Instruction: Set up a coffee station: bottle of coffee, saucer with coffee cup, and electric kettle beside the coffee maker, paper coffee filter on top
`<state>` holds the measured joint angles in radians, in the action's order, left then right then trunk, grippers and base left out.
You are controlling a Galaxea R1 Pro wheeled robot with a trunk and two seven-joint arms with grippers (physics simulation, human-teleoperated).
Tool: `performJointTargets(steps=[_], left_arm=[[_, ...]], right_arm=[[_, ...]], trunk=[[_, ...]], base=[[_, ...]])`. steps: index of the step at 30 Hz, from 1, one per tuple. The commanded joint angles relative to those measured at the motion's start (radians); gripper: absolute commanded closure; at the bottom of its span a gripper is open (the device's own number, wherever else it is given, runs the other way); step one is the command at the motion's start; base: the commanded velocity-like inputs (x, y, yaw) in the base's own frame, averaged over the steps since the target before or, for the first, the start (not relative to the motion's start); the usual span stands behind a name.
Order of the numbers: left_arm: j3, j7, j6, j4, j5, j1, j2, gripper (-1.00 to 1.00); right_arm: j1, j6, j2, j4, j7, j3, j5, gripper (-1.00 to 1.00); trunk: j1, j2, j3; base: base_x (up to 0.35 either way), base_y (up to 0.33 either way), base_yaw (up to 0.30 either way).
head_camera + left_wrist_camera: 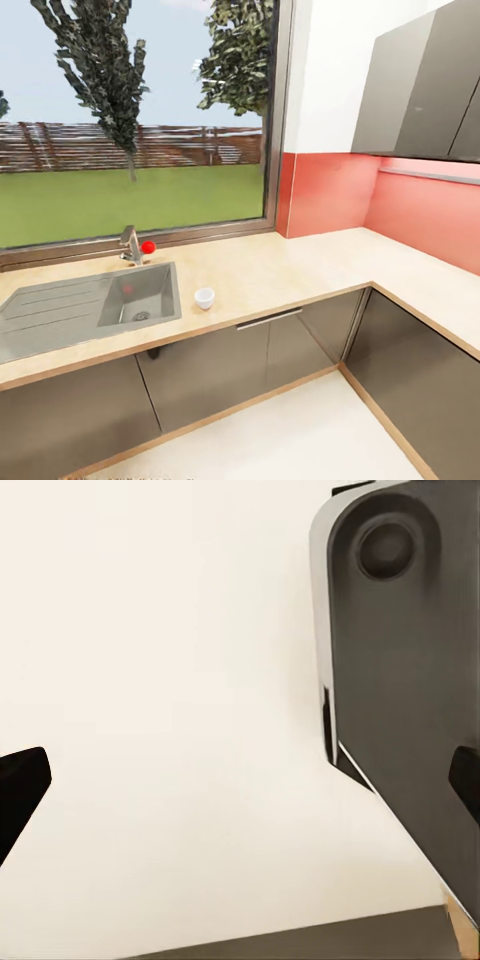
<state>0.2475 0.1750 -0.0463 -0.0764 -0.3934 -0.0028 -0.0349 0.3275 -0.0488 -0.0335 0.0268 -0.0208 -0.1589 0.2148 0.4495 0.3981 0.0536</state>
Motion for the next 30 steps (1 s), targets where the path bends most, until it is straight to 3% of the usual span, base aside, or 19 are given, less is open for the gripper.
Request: performJointTargets(steps=[1,23,30], left_arm=[[0.008,0.002,-0.003,0.0,-0.011,0.0,0.0,-1.0],[0.008,0.003,-0.003,0.0,-0.011,0.0,0.001,-1.0],[0.01,0.003,-0.003,0.0,-0.01,0.0,-0.001,-1.0]], right_arm=[[0.0,-0.003,0.0,-0.001,-0.002,-0.008,0.01,-1.0],[0.001,-0.003,-0.001,-0.001,-0.002,-0.008,0.01,-1.0],[0.001,-0.003,-0.001,-0.001,-0.001,-0.008,0.01,-1.0]], trunk=[[0.001,0.002,0.001],[0.001,0.002,-0.012],[0.001,0.002,-0.016]], base=[[0.0,-0.235,0.278],[-0.001,-0.268,0.278],[-0.158,-0.228,0.278]])
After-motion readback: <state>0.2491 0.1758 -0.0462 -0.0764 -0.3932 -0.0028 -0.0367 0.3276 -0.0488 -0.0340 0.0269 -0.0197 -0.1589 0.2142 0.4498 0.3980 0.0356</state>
